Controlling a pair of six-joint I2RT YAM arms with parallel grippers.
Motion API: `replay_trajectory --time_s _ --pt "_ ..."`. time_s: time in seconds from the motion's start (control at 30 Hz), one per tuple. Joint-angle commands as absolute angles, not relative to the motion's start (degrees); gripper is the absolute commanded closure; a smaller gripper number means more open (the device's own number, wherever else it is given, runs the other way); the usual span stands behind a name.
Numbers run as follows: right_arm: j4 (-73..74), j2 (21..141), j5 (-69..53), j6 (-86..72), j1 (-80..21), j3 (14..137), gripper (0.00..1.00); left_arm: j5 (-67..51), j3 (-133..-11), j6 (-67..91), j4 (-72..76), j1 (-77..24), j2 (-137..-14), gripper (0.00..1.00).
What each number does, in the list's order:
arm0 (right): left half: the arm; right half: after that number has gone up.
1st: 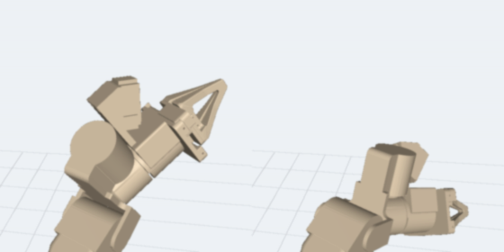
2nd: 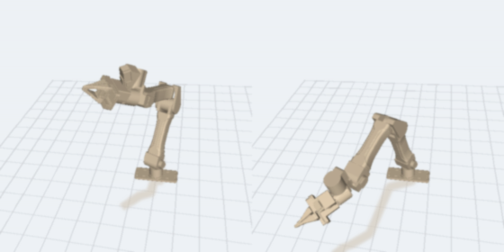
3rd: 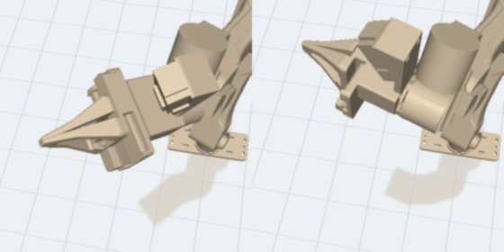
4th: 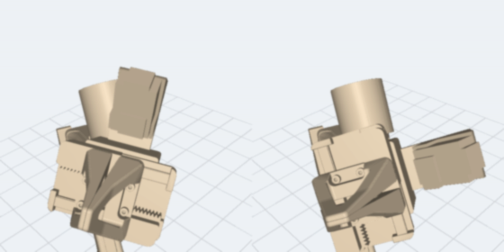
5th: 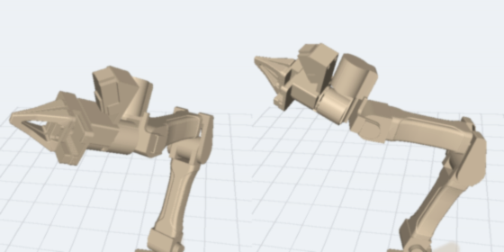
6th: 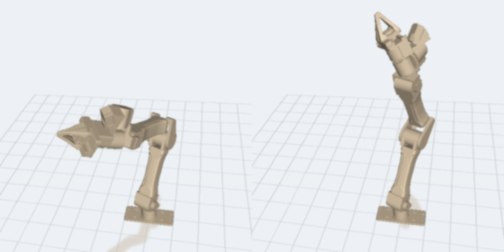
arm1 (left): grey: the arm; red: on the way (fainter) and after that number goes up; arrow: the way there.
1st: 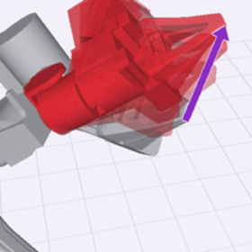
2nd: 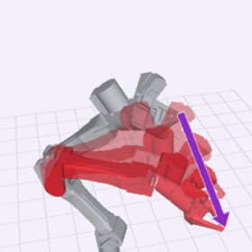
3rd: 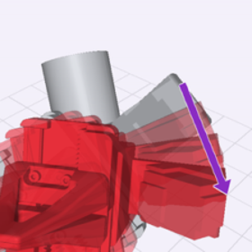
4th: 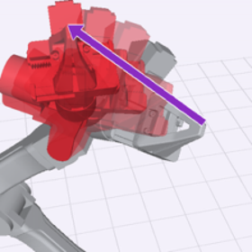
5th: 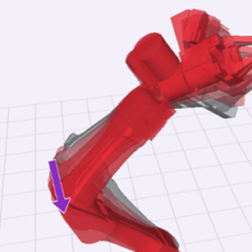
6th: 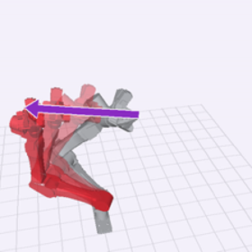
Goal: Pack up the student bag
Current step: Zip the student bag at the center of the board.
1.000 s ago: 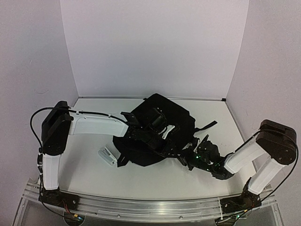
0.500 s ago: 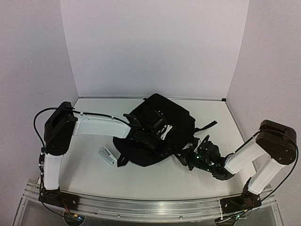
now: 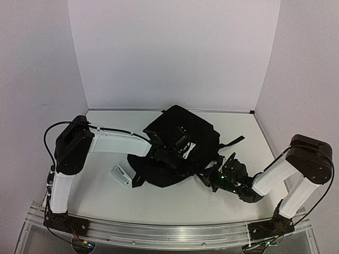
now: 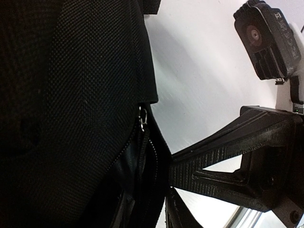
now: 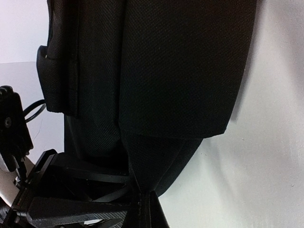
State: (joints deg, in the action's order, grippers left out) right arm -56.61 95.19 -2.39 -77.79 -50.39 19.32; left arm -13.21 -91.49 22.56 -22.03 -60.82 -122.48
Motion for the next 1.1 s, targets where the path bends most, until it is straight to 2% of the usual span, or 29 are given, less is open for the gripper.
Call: replay_trajectory --time_s 0.0,0.13,0.27,0.7,0.9,1.07 --pt "-60.1 96.7 -5.1 -78.5 -50.9 18.6 1.00 -14.0 -94.3 22.3 -18.9 -60.9 -123.8 0.75" --pt "-61.1 97.5 -5.2 -78.9 -50.9 18.4 1.00 -16.0 -94.9 22.1 -18.4 -60.8 -124.6 0.82" --pt "-61.8 98.1 -5.2 -79.3 -50.9 18.0 1.00 -18.2 -93.3 22.8 -15.3 -60.8 -123.9 0.99" --pt "-62.0 97.4 -3.5 -80.0 -50.9 17.0 1.00 -4.7 -89.9 22.3 -20.5 -60.8 -117.0 1.00" --pt "-61.7 94.9 -5.4 -78.4 -50.9 18.9 0.99 -9.5 -88.0 24.5 -20.0 -59.7 -116.2 1.00" --pt "-54.1 91.0 -3.4 -76.8 -50.9 21.3 0.80 -11.4 -85.5 25.8 -18.3 -58.6 -115.3 1.00"
